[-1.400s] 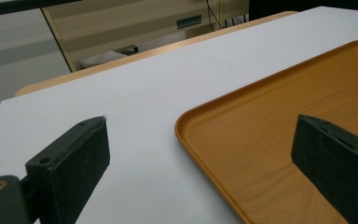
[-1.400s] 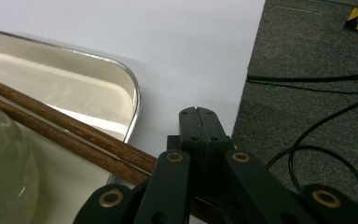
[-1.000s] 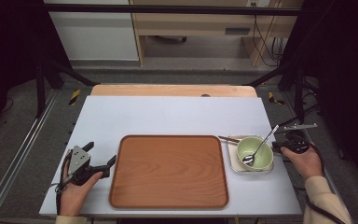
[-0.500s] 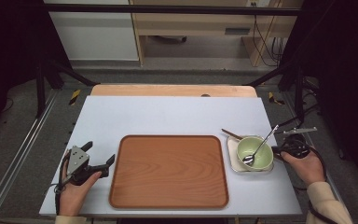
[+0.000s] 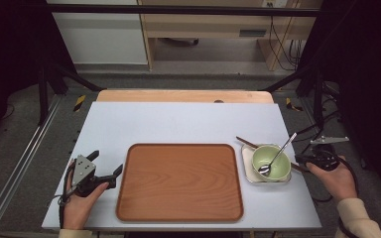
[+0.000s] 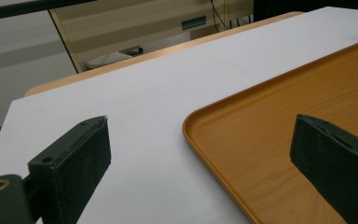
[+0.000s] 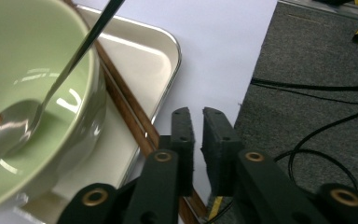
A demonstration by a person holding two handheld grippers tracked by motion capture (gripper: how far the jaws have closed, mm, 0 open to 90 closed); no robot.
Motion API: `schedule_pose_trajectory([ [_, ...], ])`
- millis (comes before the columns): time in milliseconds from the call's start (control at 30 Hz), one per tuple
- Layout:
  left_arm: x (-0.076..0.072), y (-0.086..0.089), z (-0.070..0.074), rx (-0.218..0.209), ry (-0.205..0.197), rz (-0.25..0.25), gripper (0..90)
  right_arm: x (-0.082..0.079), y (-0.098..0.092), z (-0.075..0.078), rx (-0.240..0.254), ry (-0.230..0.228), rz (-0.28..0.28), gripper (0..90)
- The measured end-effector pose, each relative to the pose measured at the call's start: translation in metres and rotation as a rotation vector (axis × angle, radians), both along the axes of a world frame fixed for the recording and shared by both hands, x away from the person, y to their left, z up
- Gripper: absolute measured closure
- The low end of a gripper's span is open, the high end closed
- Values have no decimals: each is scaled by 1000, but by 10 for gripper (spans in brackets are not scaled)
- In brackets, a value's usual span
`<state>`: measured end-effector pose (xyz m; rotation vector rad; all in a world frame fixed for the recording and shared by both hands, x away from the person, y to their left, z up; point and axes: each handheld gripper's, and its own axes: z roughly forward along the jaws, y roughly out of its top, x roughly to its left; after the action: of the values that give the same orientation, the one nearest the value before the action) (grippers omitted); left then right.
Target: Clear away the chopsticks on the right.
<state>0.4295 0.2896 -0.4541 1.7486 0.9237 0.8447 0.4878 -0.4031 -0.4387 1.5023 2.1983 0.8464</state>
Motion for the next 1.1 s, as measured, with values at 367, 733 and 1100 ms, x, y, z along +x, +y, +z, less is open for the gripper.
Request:
schedule_pose_trajectory([
  [367,0,-2,-1,16,4,3,49,-10,-6,-2,3,-11,28,690],
  [733,1,-2,-2,19,7,0,52,-6,0,-5,-17,-1,65,715],
  [1100,2,-3,-3,17,11,-3,52,-2,1,-8,-11,11,69,721],
])
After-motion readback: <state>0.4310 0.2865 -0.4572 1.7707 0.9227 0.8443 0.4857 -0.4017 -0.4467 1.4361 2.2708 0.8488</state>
